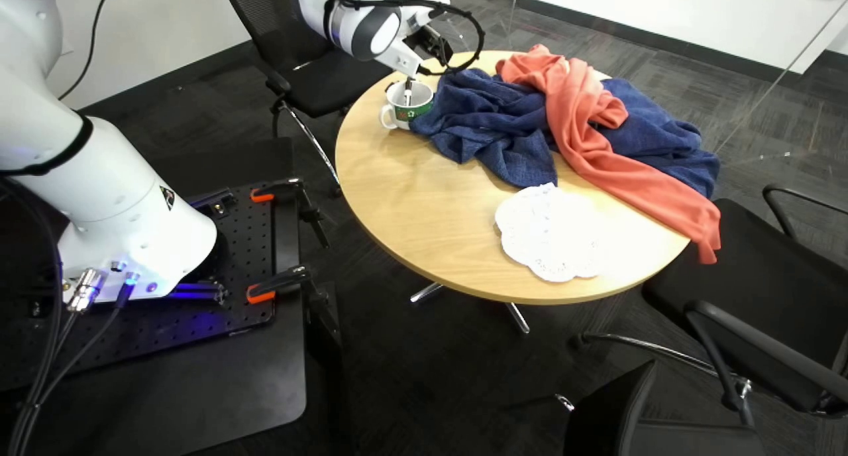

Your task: Put the brown marker inside the mug

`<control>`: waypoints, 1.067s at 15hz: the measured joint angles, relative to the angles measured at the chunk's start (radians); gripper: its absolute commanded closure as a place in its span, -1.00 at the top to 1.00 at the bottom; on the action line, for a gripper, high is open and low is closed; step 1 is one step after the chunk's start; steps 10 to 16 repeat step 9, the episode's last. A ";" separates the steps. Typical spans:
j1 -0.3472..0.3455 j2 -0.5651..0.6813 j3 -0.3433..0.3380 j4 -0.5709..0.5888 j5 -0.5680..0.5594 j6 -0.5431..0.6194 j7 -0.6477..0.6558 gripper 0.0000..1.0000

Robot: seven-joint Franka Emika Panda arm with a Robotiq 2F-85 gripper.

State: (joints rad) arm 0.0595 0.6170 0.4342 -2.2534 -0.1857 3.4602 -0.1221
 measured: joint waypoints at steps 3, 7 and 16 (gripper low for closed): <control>-0.007 -0.053 0.027 -0.002 -0.012 0.000 0.024 1.00; -0.036 -0.106 0.066 -0.019 -0.043 0.000 0.053 1.00; -0.055 -0.114 0.088 -0.032 -0.043 0.000 0.053 1.00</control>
